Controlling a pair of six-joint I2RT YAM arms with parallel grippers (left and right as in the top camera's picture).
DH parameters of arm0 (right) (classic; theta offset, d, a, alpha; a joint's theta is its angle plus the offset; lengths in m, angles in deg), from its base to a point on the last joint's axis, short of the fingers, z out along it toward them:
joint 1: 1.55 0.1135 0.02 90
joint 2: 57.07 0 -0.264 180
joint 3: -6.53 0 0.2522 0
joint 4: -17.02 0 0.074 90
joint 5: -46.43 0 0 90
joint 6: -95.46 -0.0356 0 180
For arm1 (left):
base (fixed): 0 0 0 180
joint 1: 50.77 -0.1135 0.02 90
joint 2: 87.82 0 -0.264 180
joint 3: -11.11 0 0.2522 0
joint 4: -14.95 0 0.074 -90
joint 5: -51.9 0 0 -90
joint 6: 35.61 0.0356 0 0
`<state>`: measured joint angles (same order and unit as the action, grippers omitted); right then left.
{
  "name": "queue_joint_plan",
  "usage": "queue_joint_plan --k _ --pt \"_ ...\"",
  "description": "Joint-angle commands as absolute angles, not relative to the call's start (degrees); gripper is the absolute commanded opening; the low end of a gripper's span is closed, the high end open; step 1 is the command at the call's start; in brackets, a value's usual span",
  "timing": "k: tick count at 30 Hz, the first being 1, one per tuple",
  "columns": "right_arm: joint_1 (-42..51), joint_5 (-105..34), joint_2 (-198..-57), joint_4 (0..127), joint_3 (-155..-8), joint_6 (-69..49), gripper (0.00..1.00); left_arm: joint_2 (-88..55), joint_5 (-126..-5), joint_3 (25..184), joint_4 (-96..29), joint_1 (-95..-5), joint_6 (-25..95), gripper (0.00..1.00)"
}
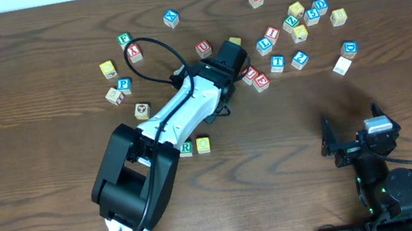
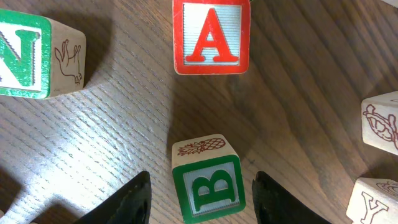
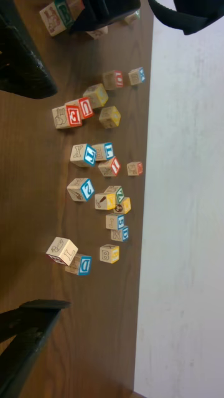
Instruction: Spell out ROBOT
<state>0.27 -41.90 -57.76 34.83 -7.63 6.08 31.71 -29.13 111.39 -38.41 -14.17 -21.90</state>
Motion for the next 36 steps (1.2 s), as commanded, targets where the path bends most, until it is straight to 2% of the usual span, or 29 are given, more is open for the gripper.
queue_joint_plan --k 1,18,25,32,36 --pt "-0.01 -41.94 -57.45 35.05 -7.54 5.71 0.99 32.78 -28.39 110.47 -38.43 -14.01 -22.01 0.52" --pt "-0.01 -41.94 -57.45 35.05 -7.54 5.71 0.99 35.6 -29.3 110.47 -37.01 -14.04 -21.99 0.51" --pt "-0.01 -41.94 -57.45 35.05 -7.54 5.71 0.99 34.94 -29.46 110.86 -36.11 -14.08 -19.34 0.35" --pt "-0.01 -41.94 -57.45 35.05 -7.54 5.71 0.99 34.92 -29.46 110.91 -36.01 -14.08 -15.87 0.11" --pt "-0.01 -41.94 -57.45 35.05 -7.54 5.71 0.99 34.85 -29.48 110.99 -36.01 -14.08 -8.98 0.08"
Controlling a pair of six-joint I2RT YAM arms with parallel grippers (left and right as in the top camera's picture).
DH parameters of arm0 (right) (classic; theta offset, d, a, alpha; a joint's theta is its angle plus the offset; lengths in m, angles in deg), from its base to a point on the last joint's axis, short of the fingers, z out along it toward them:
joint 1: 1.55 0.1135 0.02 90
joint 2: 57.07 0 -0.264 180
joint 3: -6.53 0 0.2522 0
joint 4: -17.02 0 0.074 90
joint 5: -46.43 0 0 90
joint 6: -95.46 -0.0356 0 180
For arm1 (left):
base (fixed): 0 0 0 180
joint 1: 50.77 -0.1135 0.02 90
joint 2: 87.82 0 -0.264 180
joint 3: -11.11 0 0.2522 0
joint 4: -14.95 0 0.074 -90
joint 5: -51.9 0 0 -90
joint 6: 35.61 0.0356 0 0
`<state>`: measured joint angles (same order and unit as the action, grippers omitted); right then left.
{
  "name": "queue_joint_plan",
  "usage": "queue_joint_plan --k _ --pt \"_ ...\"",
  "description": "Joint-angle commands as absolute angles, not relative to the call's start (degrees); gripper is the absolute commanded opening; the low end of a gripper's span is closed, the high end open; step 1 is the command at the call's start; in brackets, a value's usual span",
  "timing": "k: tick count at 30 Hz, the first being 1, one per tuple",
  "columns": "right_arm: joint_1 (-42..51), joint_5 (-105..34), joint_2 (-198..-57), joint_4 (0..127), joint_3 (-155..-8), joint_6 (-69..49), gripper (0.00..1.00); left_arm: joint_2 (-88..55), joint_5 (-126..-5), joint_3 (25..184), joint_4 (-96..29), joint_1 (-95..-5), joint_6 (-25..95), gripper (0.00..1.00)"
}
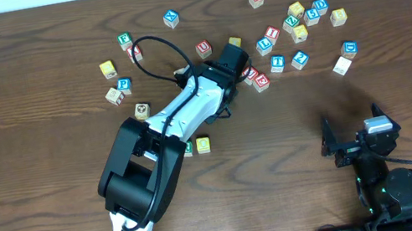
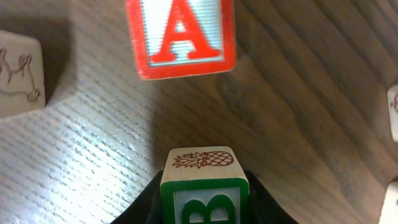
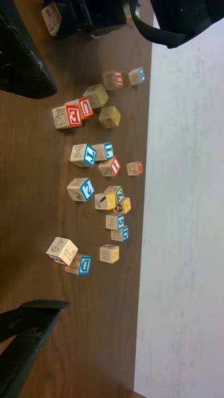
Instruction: Spell out ROBOT
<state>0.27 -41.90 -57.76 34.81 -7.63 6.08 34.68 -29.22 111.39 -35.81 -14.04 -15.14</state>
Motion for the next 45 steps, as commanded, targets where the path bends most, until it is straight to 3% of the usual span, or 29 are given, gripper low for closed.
queue_joint_plan --k 1,14,30,37,45 --pt "-0.01 -41.94 -57.45 35.05 -7.54 5.71 0.99 34.85 -29.48 111.02 -36.01 -14.08 -6.49 0.08" --pt "-0.01 -41.94 -57.45 35.05 -7.54 5.71 0.99 34.85 -30.11 111.02 -41.08 -14.04 42.64 0.08" --pt "-0.01 -41.94 -57.45 35.05 -7.54 5.71 0.99 34.85 -30.11 111.02 -40.05 -14.01 79.47 0.08" --pt "-0.01 -41.94 -57.45 35.05 -7.54 5.71 0.99 34.85 -30.13 111.02 -35.42 -13.58 88.96 0.07" --pt "-0.01 -41.94 -57.45 35.05 -7.54 5.71 0.99 34.53 -32.82 111.02 -30.08 -9.86 89.55 0.08"
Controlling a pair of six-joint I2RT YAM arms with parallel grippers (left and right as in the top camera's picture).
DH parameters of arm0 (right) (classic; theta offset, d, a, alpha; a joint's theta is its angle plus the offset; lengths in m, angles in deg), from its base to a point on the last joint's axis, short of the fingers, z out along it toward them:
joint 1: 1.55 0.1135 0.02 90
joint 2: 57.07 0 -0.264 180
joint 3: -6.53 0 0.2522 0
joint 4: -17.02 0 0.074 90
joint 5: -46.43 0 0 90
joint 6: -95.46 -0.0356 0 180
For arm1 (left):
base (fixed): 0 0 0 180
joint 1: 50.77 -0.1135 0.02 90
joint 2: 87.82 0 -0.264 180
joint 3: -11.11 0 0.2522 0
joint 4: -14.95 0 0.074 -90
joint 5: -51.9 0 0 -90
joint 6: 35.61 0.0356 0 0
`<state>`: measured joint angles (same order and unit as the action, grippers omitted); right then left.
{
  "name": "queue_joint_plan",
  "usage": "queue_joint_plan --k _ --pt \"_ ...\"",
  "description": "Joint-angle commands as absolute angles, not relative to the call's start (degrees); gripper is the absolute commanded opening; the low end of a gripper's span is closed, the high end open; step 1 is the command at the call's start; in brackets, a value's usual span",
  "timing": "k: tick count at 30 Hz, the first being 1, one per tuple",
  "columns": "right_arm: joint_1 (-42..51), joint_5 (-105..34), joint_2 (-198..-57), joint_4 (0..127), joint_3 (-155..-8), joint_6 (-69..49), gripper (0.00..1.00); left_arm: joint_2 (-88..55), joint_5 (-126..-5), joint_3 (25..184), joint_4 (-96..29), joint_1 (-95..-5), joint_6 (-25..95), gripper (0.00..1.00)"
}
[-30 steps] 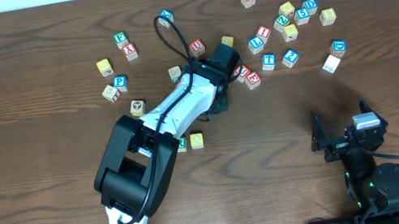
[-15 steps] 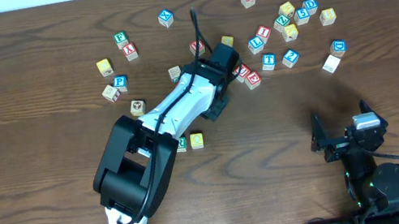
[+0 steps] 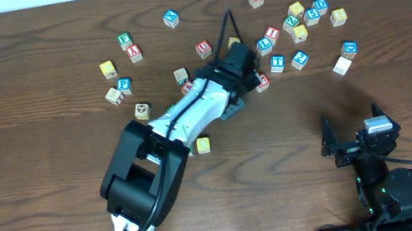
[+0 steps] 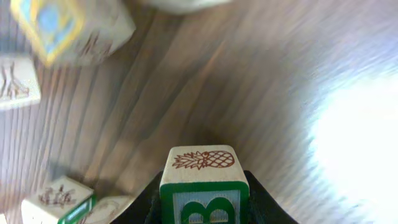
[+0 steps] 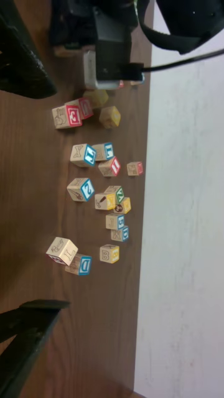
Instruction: Spell out ROBOT
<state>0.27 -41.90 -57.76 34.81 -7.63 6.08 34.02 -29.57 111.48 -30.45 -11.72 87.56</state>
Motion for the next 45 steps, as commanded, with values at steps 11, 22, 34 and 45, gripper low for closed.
queue_joint_plan --k 11,22,34,45 --pt "-0.01 -41.94 -57.45 35.05 -7.54 5.71 0.99 32.06 -54.48 111.02 -32.11 -8.73 84.26 0.08" --pt "-0.01 -41.94 -57.45 35.05 -7.54 5.71 0.99 31.86 -58.39 111.02 -40.03 -12.33 94.07 0.07" --pt "-0.01 -41.94 -57.45 35.05 -7.54 5.71 0.99 31.86 -57.98 111.02 -46.76 -12.51 106.27 0.07" --pt "-0.01 -41.94 -57.45 35.05 -7.54 5.71 0.99 31.86 -56.23 111.02 -46.34 -12.51 111.14 0.07"
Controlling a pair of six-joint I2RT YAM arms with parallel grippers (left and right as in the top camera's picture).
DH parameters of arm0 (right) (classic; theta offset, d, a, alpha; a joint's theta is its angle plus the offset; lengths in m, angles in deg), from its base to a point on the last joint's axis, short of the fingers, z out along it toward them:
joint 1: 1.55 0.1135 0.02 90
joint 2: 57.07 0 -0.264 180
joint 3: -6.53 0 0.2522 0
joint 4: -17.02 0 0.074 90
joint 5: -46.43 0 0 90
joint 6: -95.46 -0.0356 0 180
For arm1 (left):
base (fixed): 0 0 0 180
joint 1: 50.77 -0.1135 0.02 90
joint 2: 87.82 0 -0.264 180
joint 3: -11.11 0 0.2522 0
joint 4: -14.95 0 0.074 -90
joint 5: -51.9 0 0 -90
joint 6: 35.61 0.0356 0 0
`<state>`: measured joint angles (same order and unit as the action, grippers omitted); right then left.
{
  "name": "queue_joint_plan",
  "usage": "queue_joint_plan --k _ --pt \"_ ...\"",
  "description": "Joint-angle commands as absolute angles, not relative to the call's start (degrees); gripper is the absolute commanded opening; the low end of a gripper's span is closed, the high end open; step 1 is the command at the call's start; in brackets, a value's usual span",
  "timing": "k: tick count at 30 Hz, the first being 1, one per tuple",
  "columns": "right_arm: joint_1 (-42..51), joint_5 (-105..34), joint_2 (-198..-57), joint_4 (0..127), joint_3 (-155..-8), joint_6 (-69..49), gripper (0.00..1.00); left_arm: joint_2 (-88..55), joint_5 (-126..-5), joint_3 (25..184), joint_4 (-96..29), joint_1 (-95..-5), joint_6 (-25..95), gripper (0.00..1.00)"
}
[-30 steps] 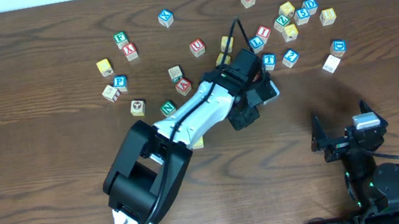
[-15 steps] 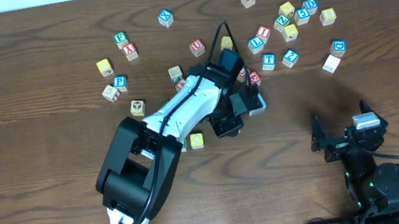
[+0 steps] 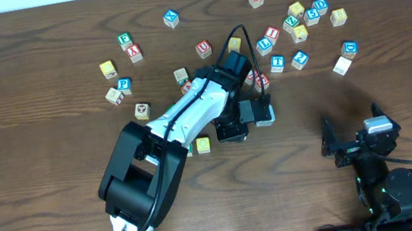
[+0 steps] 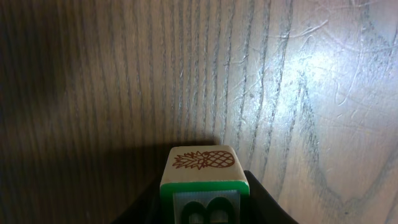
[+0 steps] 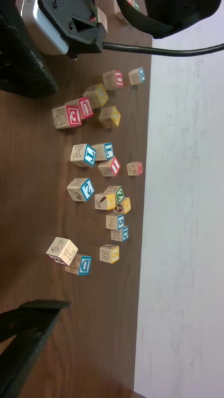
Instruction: Spell out ROBOT
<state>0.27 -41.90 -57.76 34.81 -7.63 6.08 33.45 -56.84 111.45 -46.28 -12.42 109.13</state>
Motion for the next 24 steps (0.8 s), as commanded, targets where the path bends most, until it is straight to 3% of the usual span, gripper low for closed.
queue_joint_plan --k 1,2,4,5,7,12,15,19,24 --pt "-0.01 -41.94 -57.45 35.05 -7.54 5.71 0.99 31.86 -56.23 111.02 -46.34 -12.51 111.12 0.07" --pt "-0.01 -41.94 -57.45 35.05 -7.54 5.71 0.99 31.86 -56.23 111.02 -46.34 -12.51 111.12 0.08" --pt "-0.01 -41.94 -57.45 35.05 -7.54 5.71 0.99 31.86 -56.25 111.02 -46.37 -12.51 111.1 0.43" --pt "-0.01 -41.94 -57.45 35.05 -7.54 5.71 0.99 31.86 -56.25 111.02 -46.37 -12.51 111.1 0.51" --pt "-0.01 -41.94 -57.45 35.05 -7.54 5.71 0.99 31.86 -56.25 111.02 -46.3 -12.51 111.12 0.46" --pt "-0.01 -41.94 -57.45 35.05 -7.54 5.71 0.99 31.86 -56.23 111.02 -46.34 -12.51 111.12 0.49" --pt "-0.01 -41.94 -57.45 35.05 -7.54 5.71 0.99 31.86 -56.23 111.02 -46.32 -12.51 111.12 0.73" --pt "-0.01 -41.94 -57.45 35.05 -7.54 5.71 0.99 31.86 -55.73 111.02 -46.34 -12.51 111.1 0.8" --pt "-0.01 -41.94 -57.45 35.05 -7.54 5.71 0.99 31.86 -55.4 111.02 -46.34 -12.51 111.1 0.83"
